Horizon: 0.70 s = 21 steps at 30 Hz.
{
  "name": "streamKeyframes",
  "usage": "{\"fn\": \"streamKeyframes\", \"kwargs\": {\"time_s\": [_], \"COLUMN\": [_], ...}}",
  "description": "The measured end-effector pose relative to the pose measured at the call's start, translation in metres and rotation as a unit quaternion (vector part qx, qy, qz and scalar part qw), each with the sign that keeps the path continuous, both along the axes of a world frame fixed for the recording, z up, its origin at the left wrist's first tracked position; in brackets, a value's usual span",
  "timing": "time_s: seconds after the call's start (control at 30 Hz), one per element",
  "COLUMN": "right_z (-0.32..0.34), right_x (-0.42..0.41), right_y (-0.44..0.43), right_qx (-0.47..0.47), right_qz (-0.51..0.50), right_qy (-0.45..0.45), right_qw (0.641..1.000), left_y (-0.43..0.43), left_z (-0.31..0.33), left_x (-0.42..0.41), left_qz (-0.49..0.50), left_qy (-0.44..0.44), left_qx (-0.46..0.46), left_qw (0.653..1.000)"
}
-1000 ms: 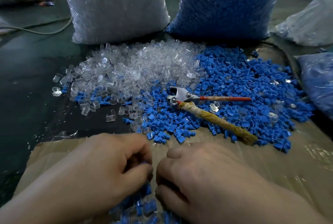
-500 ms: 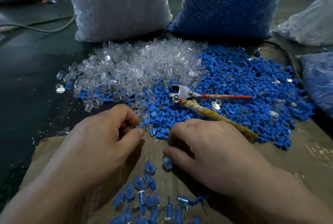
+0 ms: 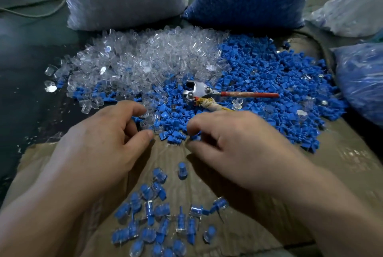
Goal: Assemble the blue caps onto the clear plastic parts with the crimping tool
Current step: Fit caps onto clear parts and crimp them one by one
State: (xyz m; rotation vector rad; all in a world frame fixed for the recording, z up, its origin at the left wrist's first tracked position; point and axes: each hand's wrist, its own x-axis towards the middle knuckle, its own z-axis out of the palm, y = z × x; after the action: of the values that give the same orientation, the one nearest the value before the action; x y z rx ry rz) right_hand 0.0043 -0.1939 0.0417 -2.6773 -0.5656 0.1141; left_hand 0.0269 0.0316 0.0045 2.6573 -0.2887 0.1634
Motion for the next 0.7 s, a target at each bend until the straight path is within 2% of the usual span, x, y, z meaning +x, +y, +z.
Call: {"fn": "streamKeyframes", "kwargs": {"time_s": [0.13,0.27,0.37,0.53,0.7], "right_z": [-0.002,0.002,0.002,-0.009,-0.015], "right_x": [-0.007,-0.011,-0.007,0.001,0.006], "right_y": [0.016,0.017,0.014,0.019,0.024], "right_qx": [-0.043,-0.051,-0.03,-0.077,-0.113], "right_qz": [0.116,0.188,0.131,0.023,-0.005], "right_qy": [0.009,0.038,0.031,-0.047,-0.066], "right_qw": [0.992,0.98,0.991,0.996,0.991], "left_y": [0.0,-0.006,-0.009,-0.015,-0.019], "left_z": [-0.004,-0.001,0.002,0.006,0.007], "left_x": [0.001,0.0,-0.001,-0.004,-0.005], "left_qz": [0.025,0.049,0.058,0.041,0.005], "left_qy": [-0.007,0.001,0.02,0.015,0.0], "left_qx": [0.028,0.056,0.074,0.097,0.027], "left_qw": [0.999,0.997,0.995,0.994,1.0]}}
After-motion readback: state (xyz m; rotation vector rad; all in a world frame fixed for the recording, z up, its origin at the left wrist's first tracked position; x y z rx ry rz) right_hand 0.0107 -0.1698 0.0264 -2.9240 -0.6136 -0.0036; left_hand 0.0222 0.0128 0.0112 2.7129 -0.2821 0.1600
